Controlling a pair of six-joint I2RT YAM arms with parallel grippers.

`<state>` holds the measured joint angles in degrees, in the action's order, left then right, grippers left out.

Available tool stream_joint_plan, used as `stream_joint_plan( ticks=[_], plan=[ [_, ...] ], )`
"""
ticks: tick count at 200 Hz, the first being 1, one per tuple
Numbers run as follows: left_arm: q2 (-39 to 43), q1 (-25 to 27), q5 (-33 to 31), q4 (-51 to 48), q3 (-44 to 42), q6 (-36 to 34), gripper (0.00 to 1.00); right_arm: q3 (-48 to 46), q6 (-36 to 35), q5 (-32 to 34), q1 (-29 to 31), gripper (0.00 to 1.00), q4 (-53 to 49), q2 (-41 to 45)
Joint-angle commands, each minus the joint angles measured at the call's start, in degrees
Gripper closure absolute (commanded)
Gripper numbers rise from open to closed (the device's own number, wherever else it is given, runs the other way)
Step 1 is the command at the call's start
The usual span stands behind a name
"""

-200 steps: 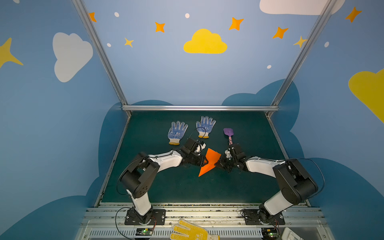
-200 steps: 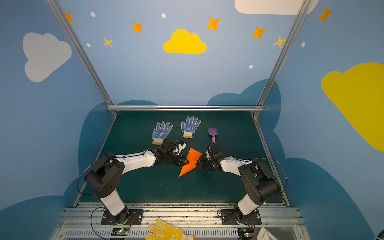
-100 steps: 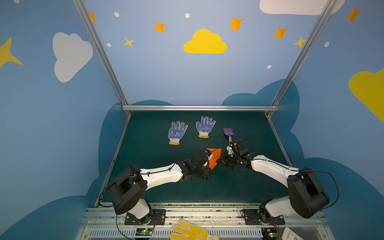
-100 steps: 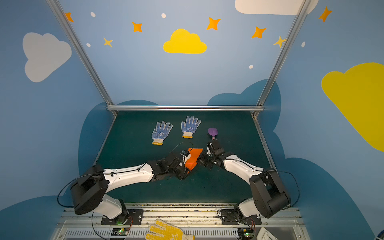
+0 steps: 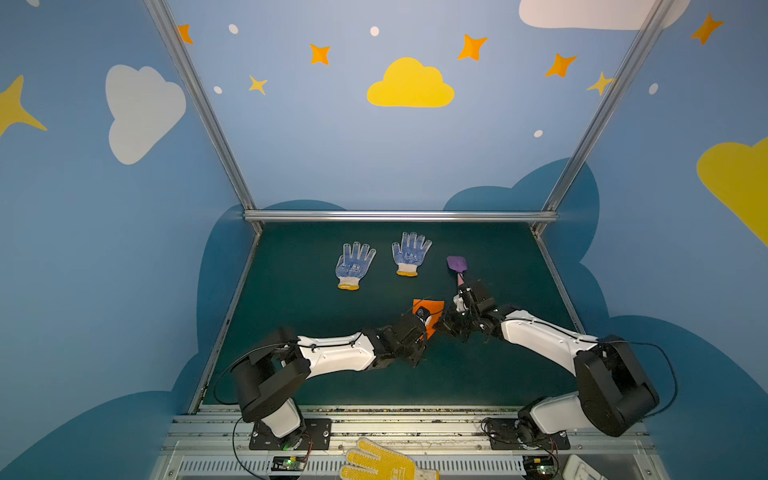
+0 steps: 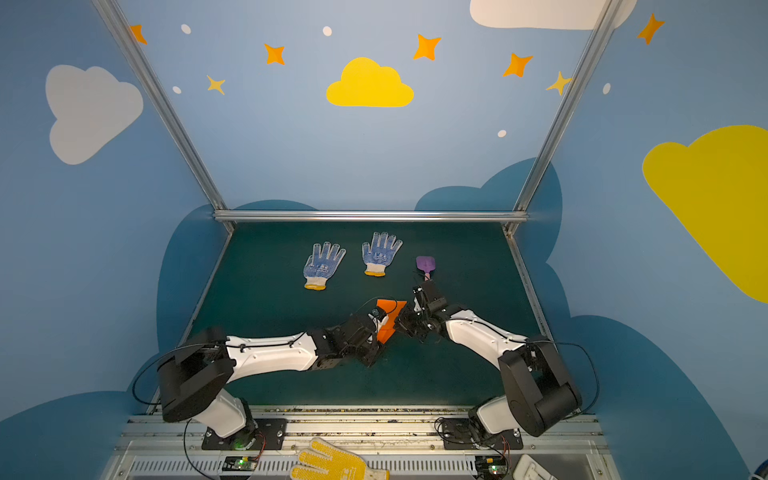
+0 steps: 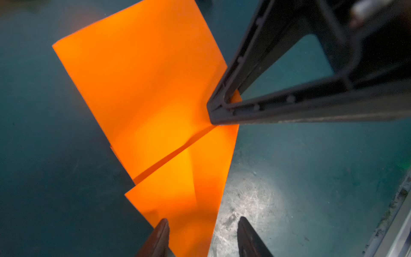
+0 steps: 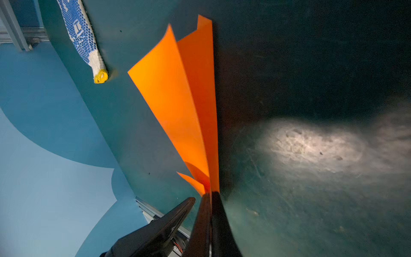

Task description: Fold a paper plane with a square sheet of paper (fold left side to right side)

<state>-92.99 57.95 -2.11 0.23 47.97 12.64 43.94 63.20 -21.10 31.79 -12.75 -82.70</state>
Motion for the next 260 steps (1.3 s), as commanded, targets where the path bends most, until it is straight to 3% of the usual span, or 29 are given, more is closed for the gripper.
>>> stream_joint_plan(
  ticks=[1,122,176,260],
  plan=[
    [-1.13,0.23,-0.71,1.43,-0.77,-0.56,0.50,1.40,1.00,1.28,0.68,1.00,-1.00,-0.11],
    [-3.95,0.13,-2.01,3.02,-1.47,-1.68,0.66,1.15,3.85,3.62,2.54,1.00,-0.98,-0.27],
    [-4.90,0.10,-2.90,3.35,-1.65,-1.92,0.63,1.20,4.28,3.66,2.62,1.00,-0.87,-0.48],
    [-5.27,-0.06,-1.58,3.65,-1.25,-2.27,0.78,0.86,4.31,3.53,2.59,1.00,-0.34,-1.22]
  ],
)
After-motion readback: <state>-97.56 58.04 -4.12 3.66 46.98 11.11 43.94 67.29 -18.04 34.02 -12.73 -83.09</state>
